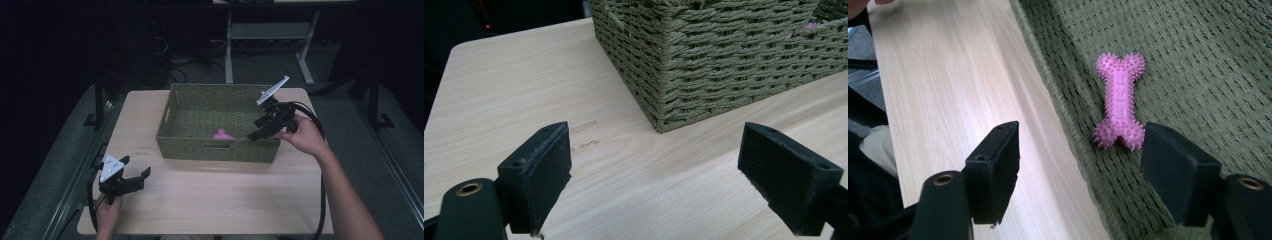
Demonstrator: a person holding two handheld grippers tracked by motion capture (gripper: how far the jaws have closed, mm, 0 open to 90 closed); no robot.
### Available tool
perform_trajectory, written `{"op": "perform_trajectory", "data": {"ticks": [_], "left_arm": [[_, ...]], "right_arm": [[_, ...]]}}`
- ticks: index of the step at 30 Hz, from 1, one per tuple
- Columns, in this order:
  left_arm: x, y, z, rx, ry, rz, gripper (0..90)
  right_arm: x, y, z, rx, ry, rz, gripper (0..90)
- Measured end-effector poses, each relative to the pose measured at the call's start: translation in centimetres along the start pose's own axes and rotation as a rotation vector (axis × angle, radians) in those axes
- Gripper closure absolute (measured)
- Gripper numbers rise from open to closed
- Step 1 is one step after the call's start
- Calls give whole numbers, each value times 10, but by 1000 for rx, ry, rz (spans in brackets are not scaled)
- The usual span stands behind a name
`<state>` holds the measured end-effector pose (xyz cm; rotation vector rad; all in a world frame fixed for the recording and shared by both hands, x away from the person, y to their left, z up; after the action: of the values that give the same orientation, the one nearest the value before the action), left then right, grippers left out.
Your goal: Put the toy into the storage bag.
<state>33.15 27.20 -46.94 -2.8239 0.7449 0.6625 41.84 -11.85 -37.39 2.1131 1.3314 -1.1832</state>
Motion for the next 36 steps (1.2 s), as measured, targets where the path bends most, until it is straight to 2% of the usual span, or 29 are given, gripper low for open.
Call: {"op": "perform_trajectory", "data": {"ticks": [19, 36], "left_arm": [[1, 1, 0, -2, 1, 1, 133], [0, 1, 0, -2, 2, 0, 133]], "right_arm": [[-18, -14, 36, 19, 41, 21, 302], [-17, -23, 76, 54, 66, 34, 297]]}}
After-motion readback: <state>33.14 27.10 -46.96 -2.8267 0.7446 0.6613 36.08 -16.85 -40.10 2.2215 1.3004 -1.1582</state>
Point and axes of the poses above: each handheld gripper's, and its own axes: x roughly forward along the jaws, z roughly out of its underside, y roughly to its right, the point moved 8 cm from there along x, roughly forward along the jaws, and after that the axes turned 3 degrees about z, right-handed, at the moved point
